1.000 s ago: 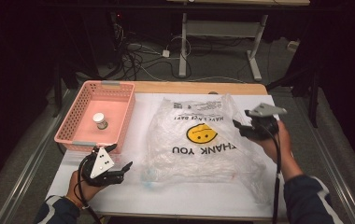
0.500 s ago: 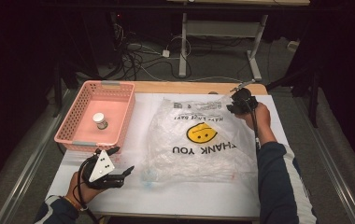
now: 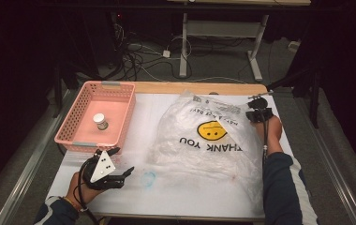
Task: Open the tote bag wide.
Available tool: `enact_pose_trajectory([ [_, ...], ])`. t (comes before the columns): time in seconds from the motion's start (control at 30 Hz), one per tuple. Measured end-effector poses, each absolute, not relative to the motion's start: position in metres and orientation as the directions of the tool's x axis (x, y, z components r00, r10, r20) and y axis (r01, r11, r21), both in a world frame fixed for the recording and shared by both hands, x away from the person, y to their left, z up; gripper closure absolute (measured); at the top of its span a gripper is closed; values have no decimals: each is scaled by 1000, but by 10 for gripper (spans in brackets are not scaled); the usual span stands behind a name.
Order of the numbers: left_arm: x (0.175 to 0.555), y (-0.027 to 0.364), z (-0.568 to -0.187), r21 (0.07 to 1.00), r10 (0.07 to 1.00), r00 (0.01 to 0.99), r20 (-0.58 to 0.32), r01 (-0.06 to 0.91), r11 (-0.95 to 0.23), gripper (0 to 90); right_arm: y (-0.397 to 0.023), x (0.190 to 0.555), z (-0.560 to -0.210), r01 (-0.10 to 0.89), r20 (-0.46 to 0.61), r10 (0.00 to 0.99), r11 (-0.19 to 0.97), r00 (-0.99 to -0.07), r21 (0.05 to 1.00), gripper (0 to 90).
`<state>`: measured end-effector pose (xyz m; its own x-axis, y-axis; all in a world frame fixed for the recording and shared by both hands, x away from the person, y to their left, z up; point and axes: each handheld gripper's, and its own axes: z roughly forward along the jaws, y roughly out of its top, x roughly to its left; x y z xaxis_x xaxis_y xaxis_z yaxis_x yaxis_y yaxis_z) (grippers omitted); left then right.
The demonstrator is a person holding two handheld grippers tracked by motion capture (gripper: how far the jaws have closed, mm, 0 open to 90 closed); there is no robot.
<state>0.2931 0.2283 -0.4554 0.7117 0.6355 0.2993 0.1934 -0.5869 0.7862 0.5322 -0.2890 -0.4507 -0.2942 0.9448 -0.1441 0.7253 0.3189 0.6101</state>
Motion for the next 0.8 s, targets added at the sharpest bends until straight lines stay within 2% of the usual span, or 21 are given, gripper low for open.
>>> enact_pose_trajectory([
  [0.2,294,231,-456,782,654,688,316,202,-590,210,-315,498,-450,738,-130,958,280,-255,613,900],
  [0.27,295,233,-456,782,662,681,314,209,-587,210,-318,483,-449,722,-108,965,251,-239,644,900],
  [0.47,295,234,-455,785,673,671,312,217,-580,209,-307,441,-448,666,-115,936,319,-332,674,884],
  [0.5,295,234,-455,784,673,670,313,218,-582,209,-305,435,-447,659,-110,933,321,-341,681,842],
  [0.53,295,234,-455,784,673,670,313,218,-582,209,-305,435,-447,659,-110,933,321,-341,681,842],
  [0.6,293,233,-455,783,673,670,313,219,-582,209,-300,419,-441,620,-124,925,335,-359,710,734],
  [0.63,293,233,-455,783,673,670,313,219,-582,209,-300,419,-441,620,-124,925,335,-359,710,734],
  [0.67,293,232,-455,783,672,672,312,218,-582,209,-296,410,-434,580,-117,916,337,-383,741,659],
  [0.8,293,232,-455,781,670,672,317,216,-586,209,-275,382,-410,454,-139,855,395,-499,799,586],
])
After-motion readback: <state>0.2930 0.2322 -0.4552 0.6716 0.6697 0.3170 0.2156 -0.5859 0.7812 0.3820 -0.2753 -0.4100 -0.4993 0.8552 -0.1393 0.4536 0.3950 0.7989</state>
